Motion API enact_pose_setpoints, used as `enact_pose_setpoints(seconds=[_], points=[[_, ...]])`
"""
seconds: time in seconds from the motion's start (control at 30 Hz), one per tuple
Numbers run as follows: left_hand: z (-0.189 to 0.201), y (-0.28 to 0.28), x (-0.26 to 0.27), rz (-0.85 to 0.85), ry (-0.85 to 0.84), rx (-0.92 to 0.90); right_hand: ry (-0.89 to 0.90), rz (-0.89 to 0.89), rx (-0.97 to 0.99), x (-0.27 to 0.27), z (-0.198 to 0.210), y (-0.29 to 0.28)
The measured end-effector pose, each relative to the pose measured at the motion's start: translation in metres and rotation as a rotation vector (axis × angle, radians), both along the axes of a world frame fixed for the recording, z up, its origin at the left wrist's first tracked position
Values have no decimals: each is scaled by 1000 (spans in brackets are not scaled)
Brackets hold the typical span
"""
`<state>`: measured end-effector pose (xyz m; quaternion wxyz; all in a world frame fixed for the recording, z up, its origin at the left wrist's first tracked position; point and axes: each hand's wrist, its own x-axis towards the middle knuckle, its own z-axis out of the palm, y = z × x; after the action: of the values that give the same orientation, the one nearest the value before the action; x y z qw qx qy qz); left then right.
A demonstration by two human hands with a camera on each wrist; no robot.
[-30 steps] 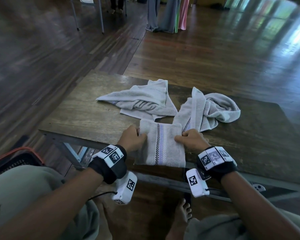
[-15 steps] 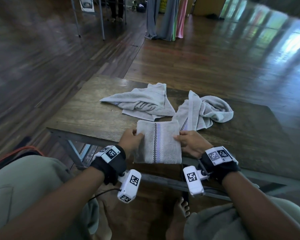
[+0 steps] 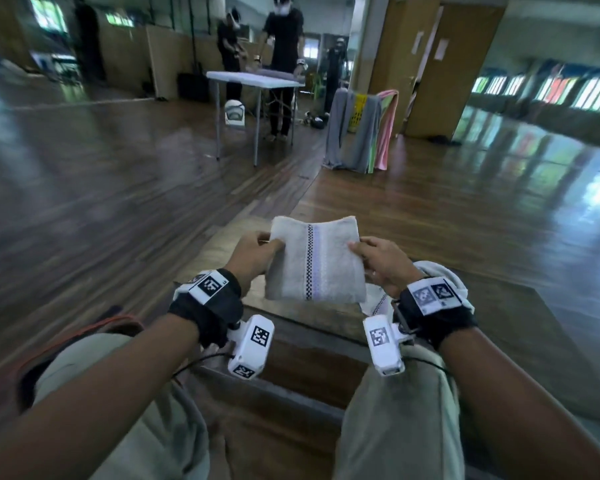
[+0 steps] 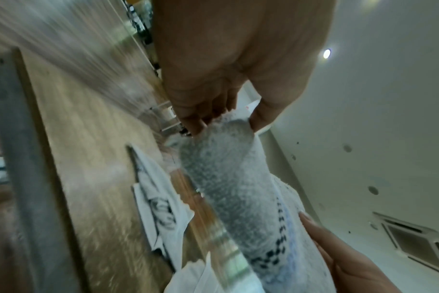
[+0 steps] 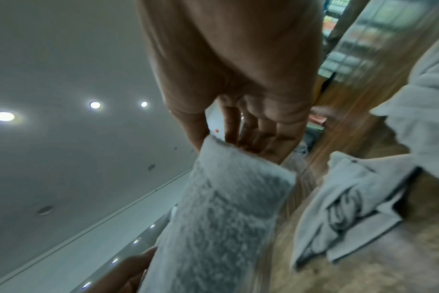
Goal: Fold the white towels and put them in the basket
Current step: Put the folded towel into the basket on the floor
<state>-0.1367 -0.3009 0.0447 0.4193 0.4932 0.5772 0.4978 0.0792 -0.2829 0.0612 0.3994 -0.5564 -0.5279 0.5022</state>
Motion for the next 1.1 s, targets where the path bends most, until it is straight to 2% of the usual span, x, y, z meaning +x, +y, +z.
enact_pose_setpoints(seconds=[0.2,0.43,0.77,0.93,1.1], points=[[49,-44,-61,166,12,108,-12,176,78,-64,47,-9],[63,-105,-143,445,-10,141,16,455,92,-169,61,-9],[35,-176,-236,761,-11,79,45,788,51,-300,29,-27],[-3,-184,-268,857,1,-2,31,837,-7,-343,-10,-29],[-59,-166,-298,884,-22,-88,-79,788,-83,-385,-65,-13]])
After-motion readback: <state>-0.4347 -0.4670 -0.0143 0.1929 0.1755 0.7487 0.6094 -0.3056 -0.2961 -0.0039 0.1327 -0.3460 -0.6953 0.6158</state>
